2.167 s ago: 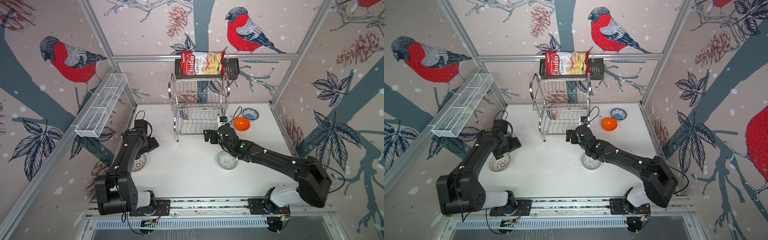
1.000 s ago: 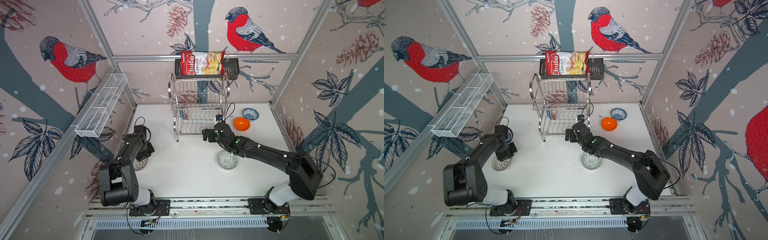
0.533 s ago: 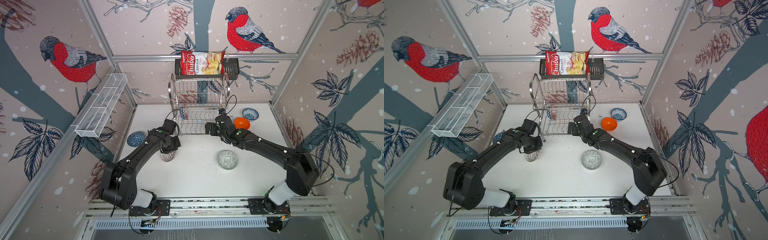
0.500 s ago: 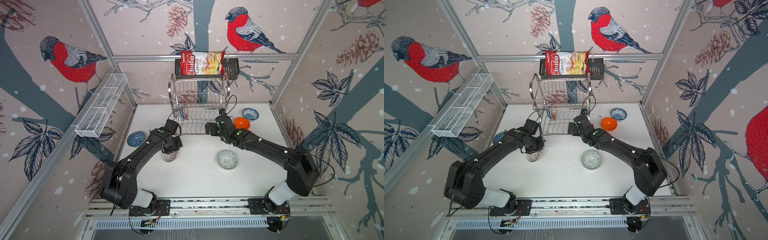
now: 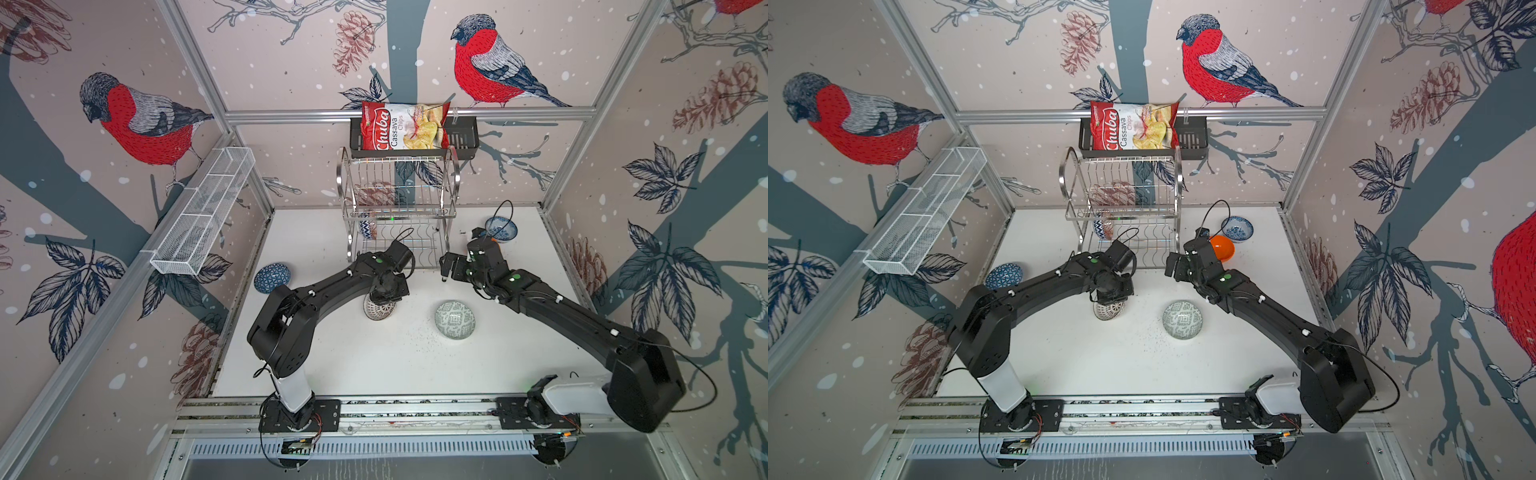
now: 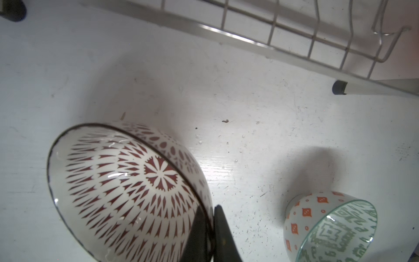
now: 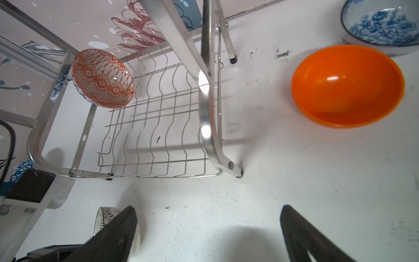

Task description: Load the bowls into the dish rack

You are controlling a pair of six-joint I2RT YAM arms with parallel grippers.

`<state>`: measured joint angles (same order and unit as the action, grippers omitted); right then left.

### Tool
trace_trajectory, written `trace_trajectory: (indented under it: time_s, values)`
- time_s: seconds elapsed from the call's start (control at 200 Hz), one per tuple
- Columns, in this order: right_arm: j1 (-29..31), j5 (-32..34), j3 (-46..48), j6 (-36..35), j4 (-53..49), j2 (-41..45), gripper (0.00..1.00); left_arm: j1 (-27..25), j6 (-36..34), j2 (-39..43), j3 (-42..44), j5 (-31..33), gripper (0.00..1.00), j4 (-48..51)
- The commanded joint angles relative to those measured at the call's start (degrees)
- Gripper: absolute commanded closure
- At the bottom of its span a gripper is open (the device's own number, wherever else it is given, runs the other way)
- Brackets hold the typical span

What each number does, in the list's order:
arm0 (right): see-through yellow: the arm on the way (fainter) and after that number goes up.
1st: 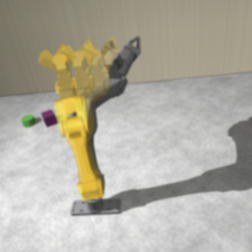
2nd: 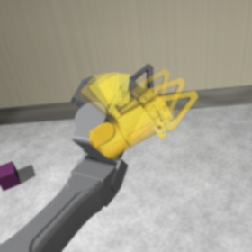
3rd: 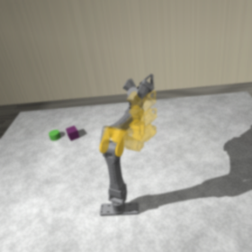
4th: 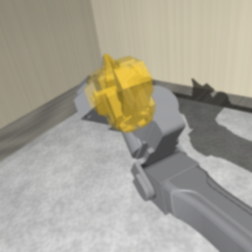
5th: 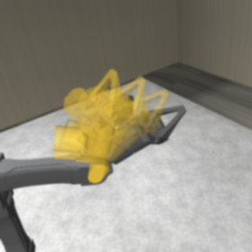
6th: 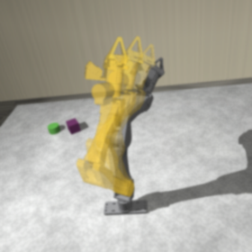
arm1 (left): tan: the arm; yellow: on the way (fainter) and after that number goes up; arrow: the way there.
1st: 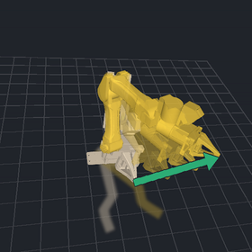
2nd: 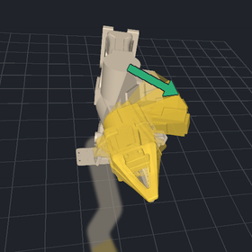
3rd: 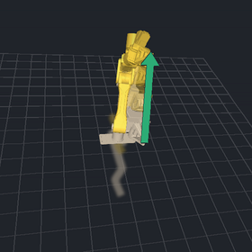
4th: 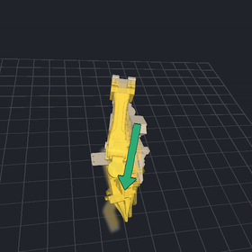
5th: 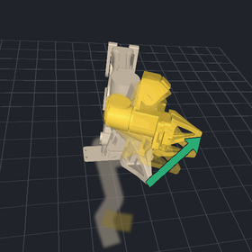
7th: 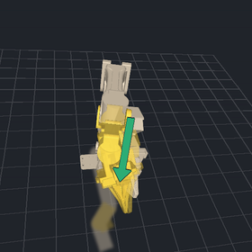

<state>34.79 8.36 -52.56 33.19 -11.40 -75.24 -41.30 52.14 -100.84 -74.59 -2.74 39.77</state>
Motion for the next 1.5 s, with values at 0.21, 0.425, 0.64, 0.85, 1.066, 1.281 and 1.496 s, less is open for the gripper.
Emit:
trace_trajectory:
  time_s: [0.21,0.425,0.64,0.85,1.066,1.281,1.496]
  values:
    - [-3.0,-2.6,7.4,-0.3,3.3,6.1,0.01,-4.7,3.6,-5.8,-2.9,-1.3,0.9,-2.2]
    - [-6.0,-4.8,9.0,1.7,6.0,4.5,0.0,-4.7,0.8,-7.7,-5.9,-0.6,0.8,-1.1]
    - [-5.9,-5.6,6.9,2.8,5.4,2.0,0.0,-4.3,-0.3,-4.2,-6.2,1.5,0.61,0.3]
    - [-5.3,-5.7,5.2,5.5,5.8,-0.7,0.0,1.2,-2.9,4.8,-3.5,3.6,0.33,2.3]
    - [2.5,-3.5,-0.7,4.6,3.2,-6.8,0.0,10.9,-5.7,19.1,7.5,-0.7,0.03,-5.9]
    - [11.5,-4.9,-8.3,1.0,-0.7,-15.8,0.0,18.5,-5.4,30.1,21.7,-10.4,0.03,-16.1]
    - [19.1,-2.3,-17.2,-2.4,-5.5,-24.0,0.01,21.3,-3.2,41.1,29.8,-8.6,0.03,-18.6]
